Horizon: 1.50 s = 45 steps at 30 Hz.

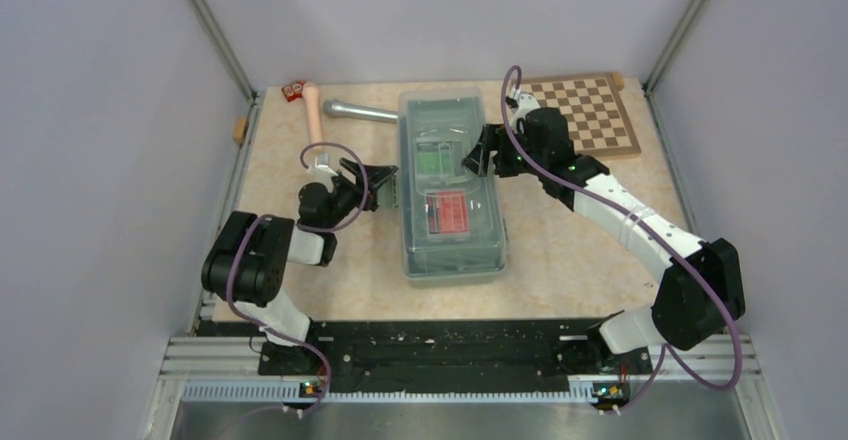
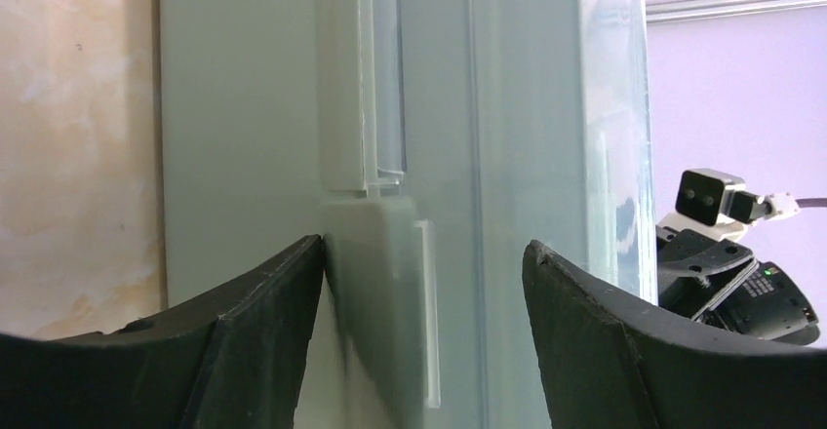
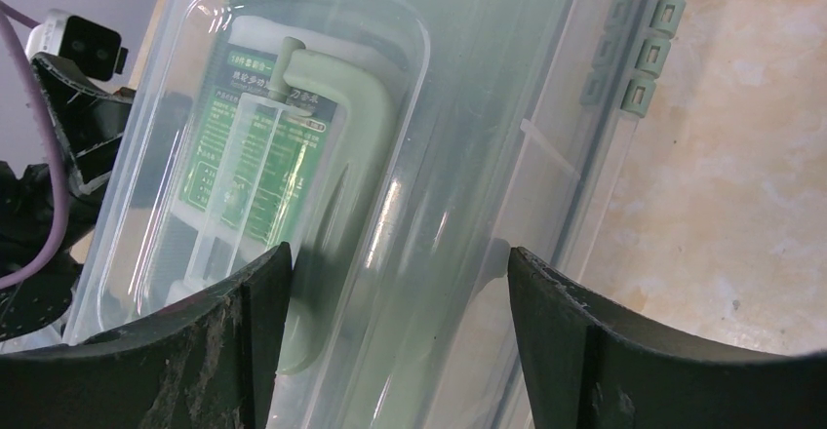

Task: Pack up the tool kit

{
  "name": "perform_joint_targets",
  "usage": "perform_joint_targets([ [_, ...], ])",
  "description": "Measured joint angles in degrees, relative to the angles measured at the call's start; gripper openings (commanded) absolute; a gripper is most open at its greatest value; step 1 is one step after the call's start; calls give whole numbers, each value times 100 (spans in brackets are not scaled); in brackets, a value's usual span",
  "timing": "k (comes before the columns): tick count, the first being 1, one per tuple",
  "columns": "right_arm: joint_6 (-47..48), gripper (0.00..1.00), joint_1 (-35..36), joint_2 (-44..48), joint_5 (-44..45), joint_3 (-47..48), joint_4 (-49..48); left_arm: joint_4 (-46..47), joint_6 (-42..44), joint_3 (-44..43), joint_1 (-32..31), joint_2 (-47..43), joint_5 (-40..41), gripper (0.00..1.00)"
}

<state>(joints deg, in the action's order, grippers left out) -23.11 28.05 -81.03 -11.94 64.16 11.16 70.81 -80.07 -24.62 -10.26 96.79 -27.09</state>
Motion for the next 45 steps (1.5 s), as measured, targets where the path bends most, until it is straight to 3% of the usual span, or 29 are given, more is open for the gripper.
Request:
perform_joint_targets([
  [8,0,74,0,0,2,0,0,-1558,656,57,-70,-1075,131,71],
  [17,2,74,0,2,4,0,0,-1827,654,155,-129,-1351,240,73],
  [24,0,74,0,2,4,-2,-2,-2999,1137,87,-339,-2050,654,56],
  [27,0,74,0,2,2,-2,-2,-3624,1447,-57,-494,-2271,990,52],
  [30,0,74,0,2,2,-2,-2,-3862,1576,-118,-590,-2317,1193,53],
  [37,-2,74,0,4,4,-4,-4,-3917,1552,-131,-664,-2374,1397,67],
  [45,-2,74,-2,4,4,-4,-4,-4111,1659,-299,-761,-2778,1596,66],
])
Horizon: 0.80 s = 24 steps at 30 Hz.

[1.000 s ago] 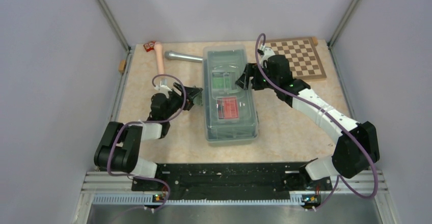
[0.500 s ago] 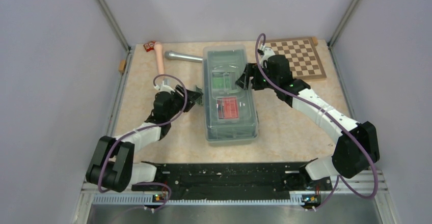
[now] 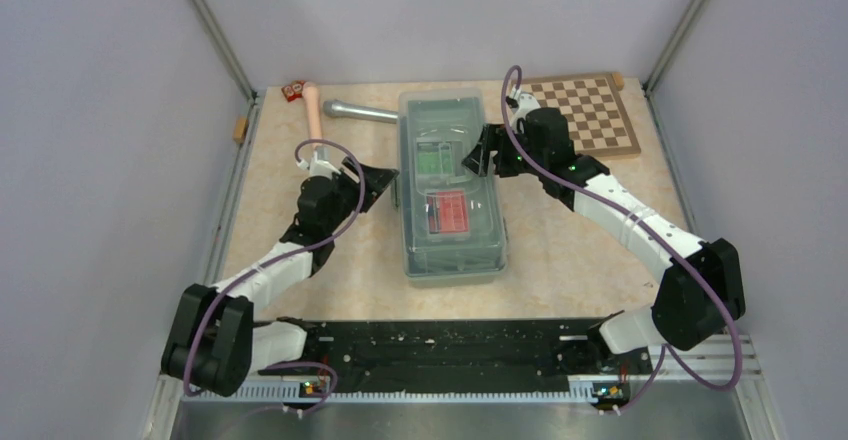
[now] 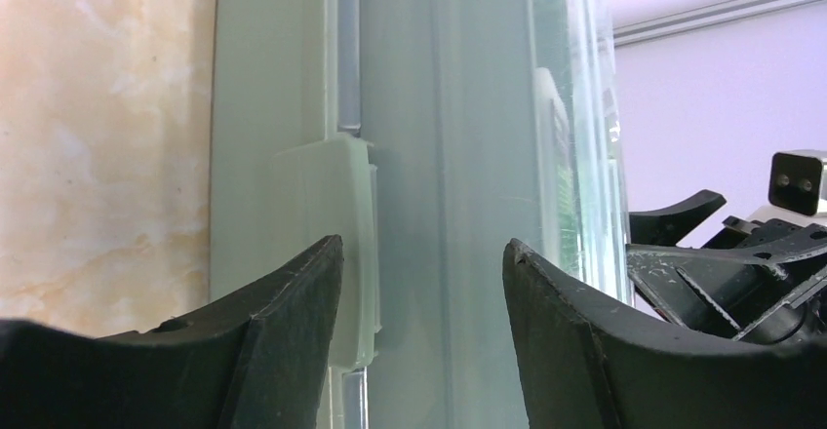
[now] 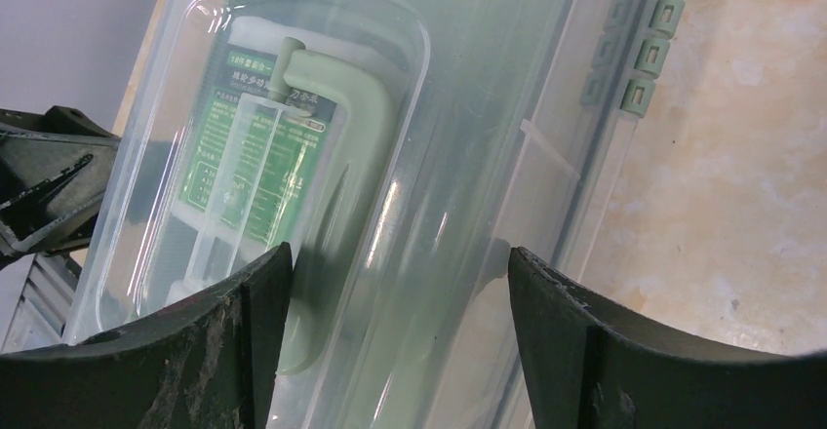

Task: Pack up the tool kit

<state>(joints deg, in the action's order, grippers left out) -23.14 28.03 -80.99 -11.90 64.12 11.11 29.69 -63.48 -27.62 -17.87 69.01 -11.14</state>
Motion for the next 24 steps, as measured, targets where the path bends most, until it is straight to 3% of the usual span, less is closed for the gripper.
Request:
perform_joint_targets([
  [15,-4,74,-7,0,-4,0,0,450,-212,-66,-31,584,205,58],
  [24,-4,74,-7,0,-15,0,0,673,-216,146,-72,466,205,39],
])
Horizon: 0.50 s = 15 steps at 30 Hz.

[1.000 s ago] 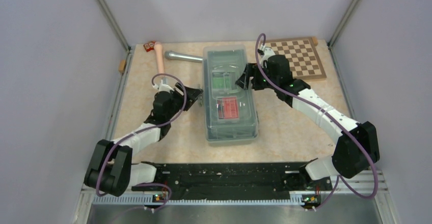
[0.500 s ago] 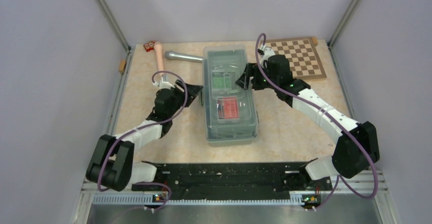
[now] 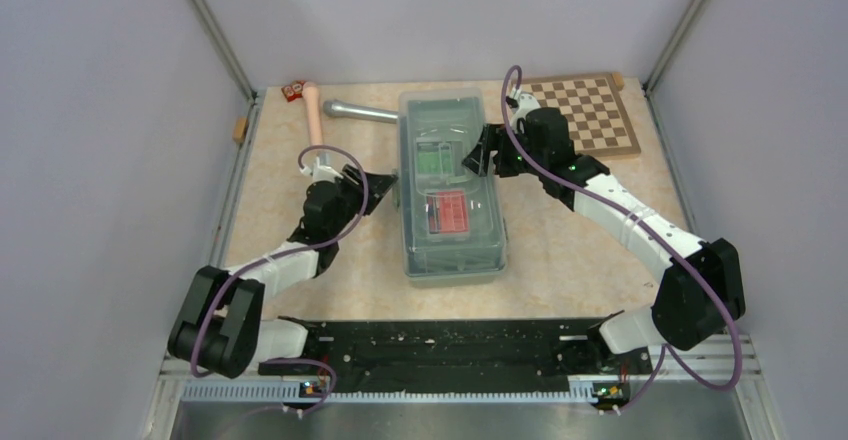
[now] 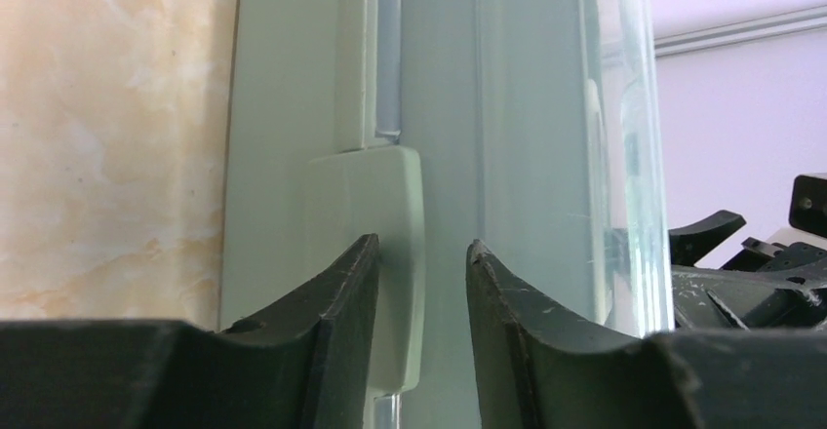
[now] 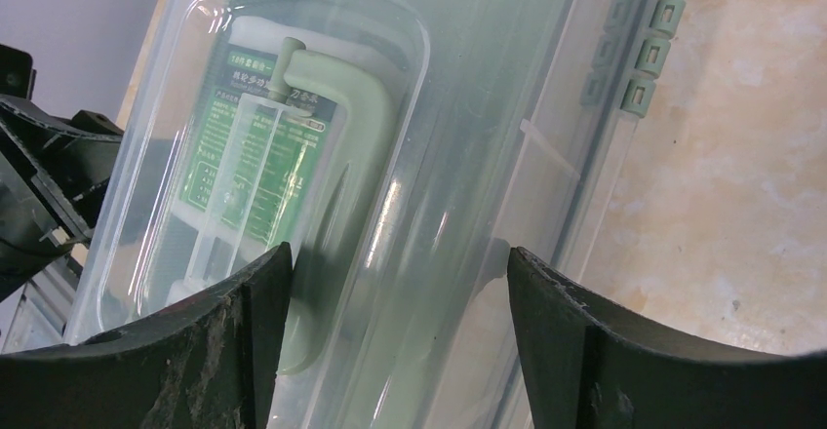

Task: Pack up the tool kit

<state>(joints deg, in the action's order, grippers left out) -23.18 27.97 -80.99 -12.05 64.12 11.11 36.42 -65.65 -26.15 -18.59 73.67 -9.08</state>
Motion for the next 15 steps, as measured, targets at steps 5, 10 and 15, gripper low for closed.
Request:
perform_joint_targets([
  [5,0,74,0,0,0,0,0,474,-129,315,0,192,17,35],
  [10,2,74,0,0,0,0,0,883,-278,509,2,240,61,29],
  [15,2,74,0,0,0,-2,-2,1329,-450,765,2,236,92,29],
])
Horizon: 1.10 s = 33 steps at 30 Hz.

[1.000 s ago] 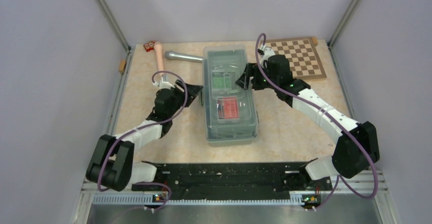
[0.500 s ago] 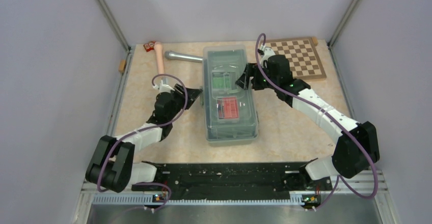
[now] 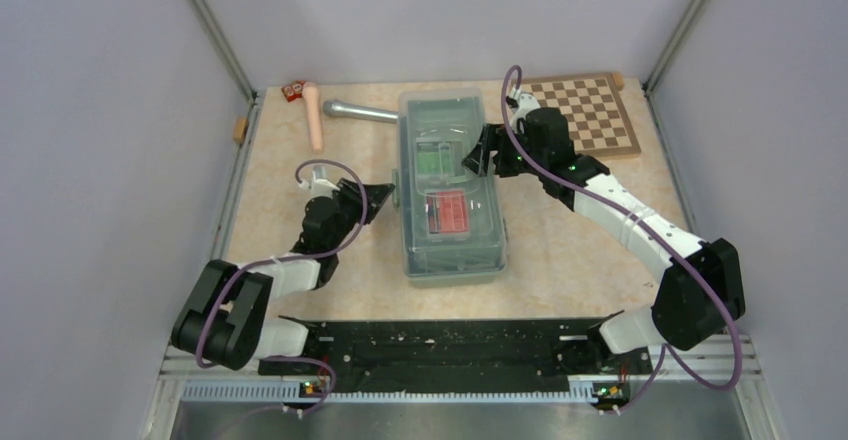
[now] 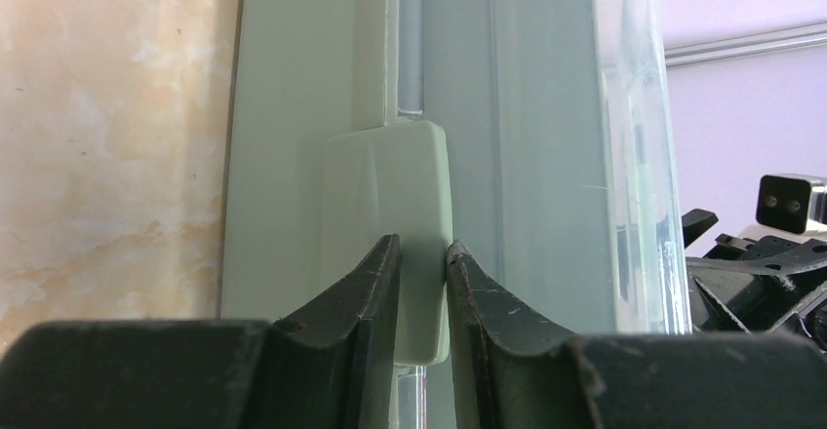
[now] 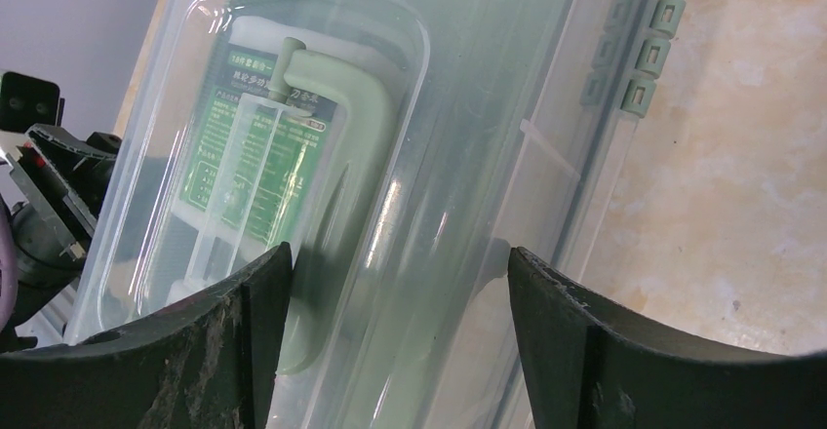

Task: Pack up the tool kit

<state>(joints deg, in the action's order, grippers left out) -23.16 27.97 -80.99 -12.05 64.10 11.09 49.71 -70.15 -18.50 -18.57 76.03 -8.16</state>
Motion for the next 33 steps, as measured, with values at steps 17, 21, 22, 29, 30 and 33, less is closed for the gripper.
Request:
perform_joint_targets([
  [17,-4,73,0,35,11,-72,-87,1329,-636,-9,136,1311,-361,67],
  [21,-2,74,-2,35,20,-72,-92,1609,-745,-22,160,1534,-422,65],
  [22,0,74,-4,37,20,-72,-92,1696,-787,-28,164,1602,-439,64],
  [29,0,73,-9,35,20,-72,-94,2356,-1097,-101,173,2081,-446,62],
  [30,0,73,-11,37,22,-72,-94,2437,-1141,-101,173,2142,-448,63],
  [33,0,72,-35,37,22,-72,-94,2680,-1255,-140,170,2341,-490,65],
])
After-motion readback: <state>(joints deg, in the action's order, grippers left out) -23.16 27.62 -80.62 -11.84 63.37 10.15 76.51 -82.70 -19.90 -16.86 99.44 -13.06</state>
